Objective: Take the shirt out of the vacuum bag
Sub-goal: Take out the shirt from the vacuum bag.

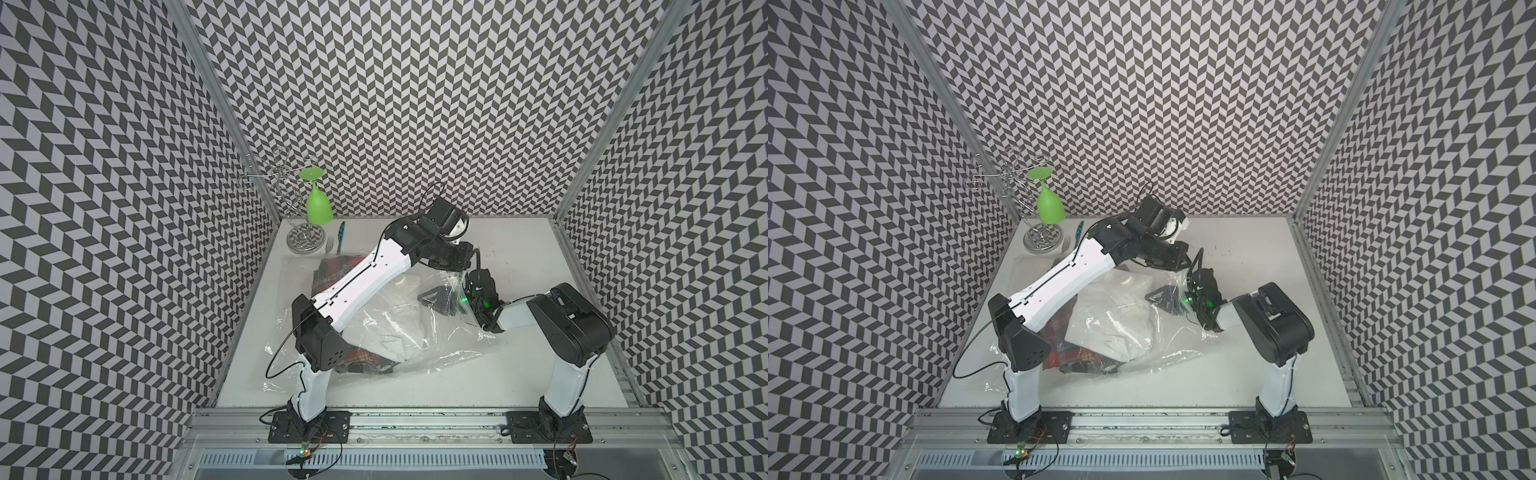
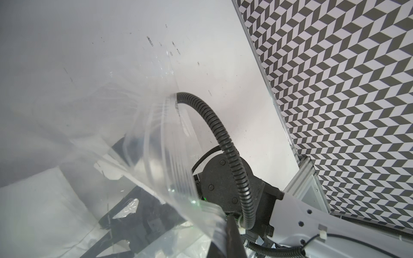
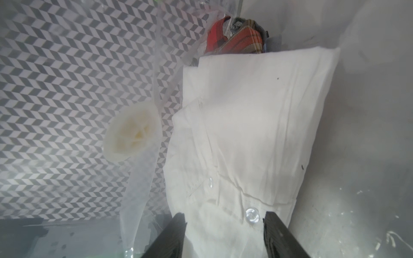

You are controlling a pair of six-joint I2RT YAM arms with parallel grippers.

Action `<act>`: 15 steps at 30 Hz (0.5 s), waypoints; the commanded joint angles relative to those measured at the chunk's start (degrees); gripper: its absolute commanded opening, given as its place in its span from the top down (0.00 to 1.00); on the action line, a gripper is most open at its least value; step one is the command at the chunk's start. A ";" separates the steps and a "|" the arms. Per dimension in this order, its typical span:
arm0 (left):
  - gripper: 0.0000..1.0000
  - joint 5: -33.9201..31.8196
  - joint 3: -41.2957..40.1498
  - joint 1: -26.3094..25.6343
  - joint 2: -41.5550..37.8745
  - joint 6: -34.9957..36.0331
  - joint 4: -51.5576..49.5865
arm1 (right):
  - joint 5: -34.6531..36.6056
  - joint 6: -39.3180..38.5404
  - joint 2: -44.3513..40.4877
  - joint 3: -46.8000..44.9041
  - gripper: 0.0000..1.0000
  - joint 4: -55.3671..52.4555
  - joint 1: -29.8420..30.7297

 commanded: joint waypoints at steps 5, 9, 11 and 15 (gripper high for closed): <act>1.00 2.41 0.48 -0.16 -2.53 -0.28 2.57 | 5.46 -5.19 0.77 2.92 0.41 -7.23 0.40; 1.00 2.45 0.49 -0.22 -2.52 -0.32 2.47 | 8.60 -8.40 1.69 5.62 0.41 -12.11 0.44; 1.00 2.45 0.47 -0.15 -2.59 -0.28 2.45 | 9.66 -9.29 2.73 6.87 0.41 -13.00 0.43; 1.00 2.41 0.07 -0.17 -2.77 -0.20 2.30 | 9.32 -8.05 5.24 8.73 0.41 -9.97 0.42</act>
